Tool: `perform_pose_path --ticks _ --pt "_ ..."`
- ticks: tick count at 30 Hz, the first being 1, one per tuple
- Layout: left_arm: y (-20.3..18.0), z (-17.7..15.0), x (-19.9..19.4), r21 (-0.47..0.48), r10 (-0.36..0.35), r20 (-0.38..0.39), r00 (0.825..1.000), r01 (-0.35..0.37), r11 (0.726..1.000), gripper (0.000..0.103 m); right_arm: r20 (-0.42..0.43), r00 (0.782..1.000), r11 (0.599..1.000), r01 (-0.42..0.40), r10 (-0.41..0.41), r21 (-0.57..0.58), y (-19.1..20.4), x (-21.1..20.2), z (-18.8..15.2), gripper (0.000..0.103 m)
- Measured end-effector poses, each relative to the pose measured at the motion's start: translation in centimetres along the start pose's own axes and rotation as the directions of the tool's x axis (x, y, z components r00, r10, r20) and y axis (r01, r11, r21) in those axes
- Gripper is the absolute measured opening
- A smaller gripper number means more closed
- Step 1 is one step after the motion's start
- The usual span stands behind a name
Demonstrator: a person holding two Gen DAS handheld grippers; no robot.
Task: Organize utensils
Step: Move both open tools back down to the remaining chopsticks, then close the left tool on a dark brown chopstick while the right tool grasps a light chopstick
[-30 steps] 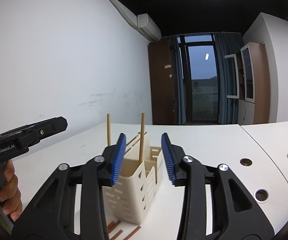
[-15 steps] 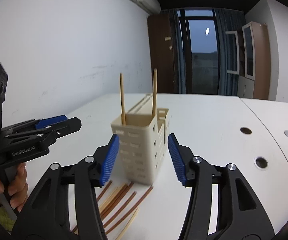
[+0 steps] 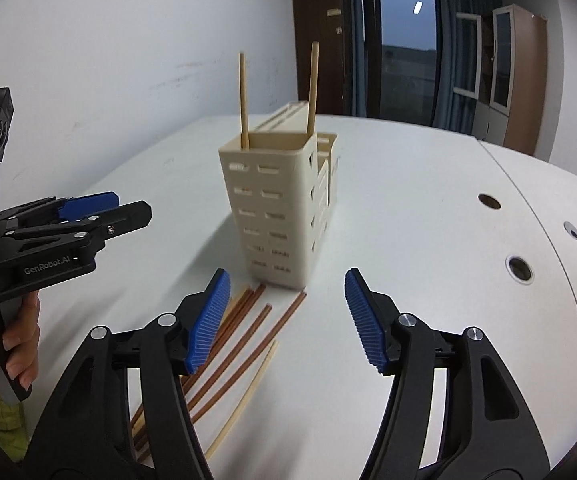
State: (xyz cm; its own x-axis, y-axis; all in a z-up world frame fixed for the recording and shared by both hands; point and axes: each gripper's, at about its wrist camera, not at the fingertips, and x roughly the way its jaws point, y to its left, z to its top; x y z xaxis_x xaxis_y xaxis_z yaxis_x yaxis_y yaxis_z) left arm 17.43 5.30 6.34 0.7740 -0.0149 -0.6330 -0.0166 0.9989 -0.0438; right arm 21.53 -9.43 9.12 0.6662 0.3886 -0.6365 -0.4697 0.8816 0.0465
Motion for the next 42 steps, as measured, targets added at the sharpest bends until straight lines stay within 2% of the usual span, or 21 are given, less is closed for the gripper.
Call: perform_pose_path --ticks 6,11,13,22,26,28,33,42 --pt "-0.4 -0.8 2.7 0.040 0.029 -0.129 0.991 -0.024 0.999 0.058 -0.126 0.992 0.999 -0.015 0.019 0.033 -0.1 1.8 -1.0 0.058" --pt "0.6 -1.2 4.2 0.006 0.006 -0.207 0.978 -0.005 1.000 0.058 -0.184 0.982 0.997 -0.024 0.036 0.069 -0.3 2.7 -1.6 0.058" --pt "0.9 -1.4 5.0 -0.007 -0.002 -0.246 0.969 0.000 1.000 0.058 -0.197 0.980 0.999 -0.020 0.030 0.050 -0.1 3.0 -1.6 0.058" --pt "0.8 -1.8 7.8 -0.014 -0.022 -0.368 0.930 0.018 1.000 0.058 -0.310 0.948 0.992 -0.034 0.070 0.120 -0.9 5.7 -2.3 0.057" --pt "0.8 -2.2 9.2 -0.015 -0.020 -0.405 0.914 0.016 1.000 0.058 -0.339 0.938 0.992 -0.029 0.070 0.123 -0.8 6.5 -2.7 0.056" --pt "0.8 -2.4 9.7 -0.019 -0.025 -0.418 0.908 0.018 1.000 0.058 -0.357 0.932 0.992 -0.025 0.067 0.120 -0.6 7.0 -3.1 0.053" --pt "0.6 -2.9 10.8 -0.019 -0.025 -0.437 0.899 0.019 1.000 0.057 -0.387 0.920 0.993 -0.018 0.063 0.120 -0.4 8.0 -3.7 0.049" --pt "0.4 -3.2 12.0 -0.012 -0.020 -0.462 0.886 0.017 1.000 0.046 -0.420 0.907 0.995 0.002 0.040 0.098 0.2 9.7 -4.2 0.043"
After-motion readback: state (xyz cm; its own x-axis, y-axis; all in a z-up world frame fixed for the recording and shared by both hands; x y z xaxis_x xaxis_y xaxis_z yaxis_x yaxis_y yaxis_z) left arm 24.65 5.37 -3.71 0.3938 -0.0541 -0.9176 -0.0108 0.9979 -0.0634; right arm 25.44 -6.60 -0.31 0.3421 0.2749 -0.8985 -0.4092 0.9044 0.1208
